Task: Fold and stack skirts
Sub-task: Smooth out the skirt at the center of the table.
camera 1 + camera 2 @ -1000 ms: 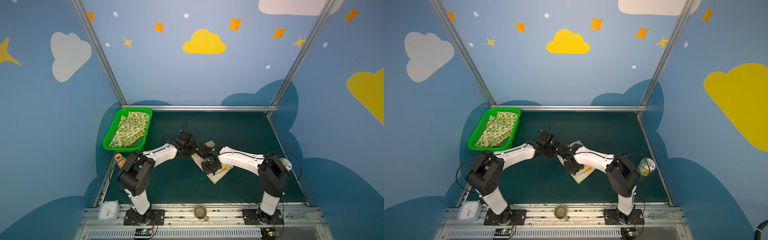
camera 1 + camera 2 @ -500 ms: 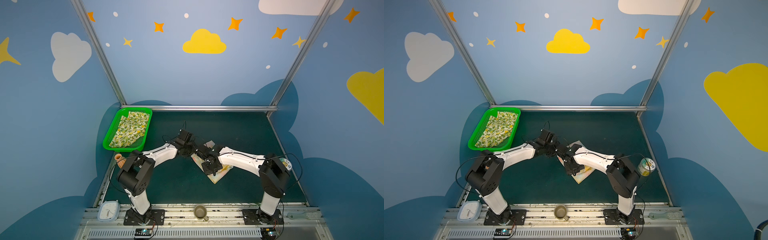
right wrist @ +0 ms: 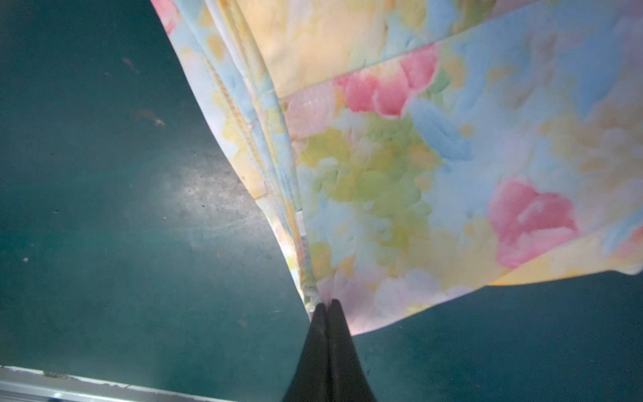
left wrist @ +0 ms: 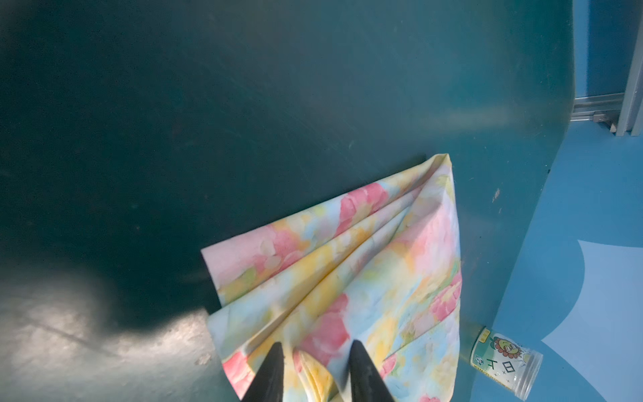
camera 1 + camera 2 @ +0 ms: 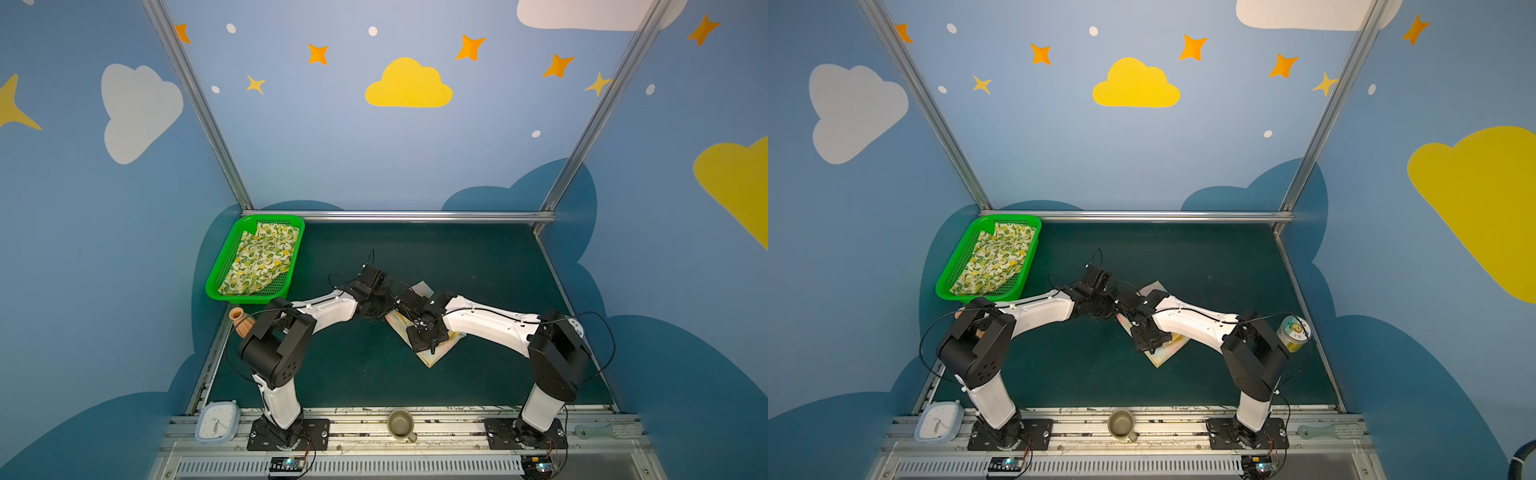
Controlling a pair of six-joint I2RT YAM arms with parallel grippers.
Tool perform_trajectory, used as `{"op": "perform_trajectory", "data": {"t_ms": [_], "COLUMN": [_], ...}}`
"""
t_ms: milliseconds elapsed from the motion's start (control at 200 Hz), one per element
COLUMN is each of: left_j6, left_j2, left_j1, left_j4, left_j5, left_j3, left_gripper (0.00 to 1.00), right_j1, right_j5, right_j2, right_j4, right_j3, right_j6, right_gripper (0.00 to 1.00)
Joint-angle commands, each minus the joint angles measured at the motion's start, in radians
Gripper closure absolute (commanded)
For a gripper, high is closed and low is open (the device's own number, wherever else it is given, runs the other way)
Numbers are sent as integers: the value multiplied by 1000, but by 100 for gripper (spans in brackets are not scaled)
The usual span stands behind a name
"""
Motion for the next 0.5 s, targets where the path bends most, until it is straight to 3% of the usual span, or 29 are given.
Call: {"op": "perform_trajectory", "data": {"t_ms": [0,35,165,345,496], "left_j6": [18,21,58,114,110], "left_j2": [9,1,-42,-71,-32], "left_j1": [0,0,-7,-47,-74], "left_j4": [-32,-35,-91,-195,-185], "left_j5": [-14,-14,-20,-42,-18], "left_j3": [-2,1,49,159,222], "left_gripper": [67,66,64,61,60], "right_j1": [-1,-4,-35,-122,-253], "right_j5": [-28,-33,-83,-172,-243], "right_j2": [-30,-37,-102,-254,-307], "right_j4": [-7,-8,0,44,120], "right_j3": [-23,-26,-44,-89,-144], "right_j6": [15,15,13,-1,-36], "right_gripper": [100,100,68,59,64]}}
